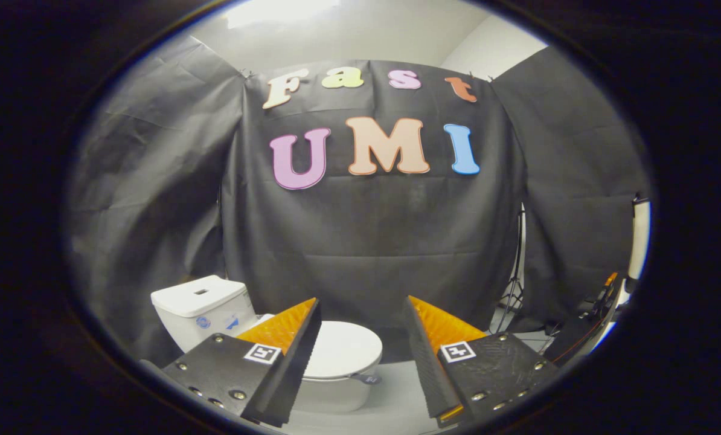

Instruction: Open the toilet lid.

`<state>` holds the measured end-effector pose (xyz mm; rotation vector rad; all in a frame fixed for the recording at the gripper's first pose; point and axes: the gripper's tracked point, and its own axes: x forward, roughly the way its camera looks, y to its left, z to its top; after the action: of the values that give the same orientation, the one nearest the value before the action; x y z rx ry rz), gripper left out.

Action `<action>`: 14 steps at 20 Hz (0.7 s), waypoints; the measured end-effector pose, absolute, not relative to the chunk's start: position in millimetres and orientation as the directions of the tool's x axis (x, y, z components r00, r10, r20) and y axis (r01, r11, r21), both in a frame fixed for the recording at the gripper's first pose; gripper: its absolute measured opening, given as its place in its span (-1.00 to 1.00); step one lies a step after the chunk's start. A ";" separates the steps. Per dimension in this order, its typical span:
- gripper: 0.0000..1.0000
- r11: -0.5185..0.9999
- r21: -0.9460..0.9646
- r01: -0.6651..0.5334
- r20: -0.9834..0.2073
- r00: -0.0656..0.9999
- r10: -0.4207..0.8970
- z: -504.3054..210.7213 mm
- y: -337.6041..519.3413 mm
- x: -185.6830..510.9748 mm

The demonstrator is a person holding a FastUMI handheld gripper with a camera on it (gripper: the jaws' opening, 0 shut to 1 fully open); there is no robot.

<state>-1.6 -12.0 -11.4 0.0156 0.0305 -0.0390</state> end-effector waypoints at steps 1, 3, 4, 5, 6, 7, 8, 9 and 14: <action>0.62 0.999 0.015 0.039 -0.032 0.999 -0.039 -12.2 -11.4 -1.5; 0.61 0.999 0.013 0.041 -0.032 0.999 -0.040 -11.7 -11.4 -0.9; 0.61 0.999 0.011 0.041 -0.029 0.999 -0.041 -10.3 -11.4 -0.6; 0.61 0.999 0.010 0.042 -0.026 0.999 -0.041 -10.5 -11.4 -1.4; 0.62 0.999 0.011 0.042 -0.023 0.999 -0.042 -9.3 -11.1 -1.4; 0.62 0.999 0.013 0.042 -0.018 0.999 -0.042 -8.7 -11.7 -0.2; 0.62 0.999 0.015 0.044 -0.013 0.999 -0.044 -7.4 -11.8 0.1; 0.62 0.999 0.018 0.048 -0.007 0.999 -0.048 -6.5 -13.1 -0.8; 0.62 0.995 0.031 0.093 0.053 0.994 -0.095 7.3 -22.3 -1.6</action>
<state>-1.6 -22.3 7.3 0.0281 -0.0544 -0.0940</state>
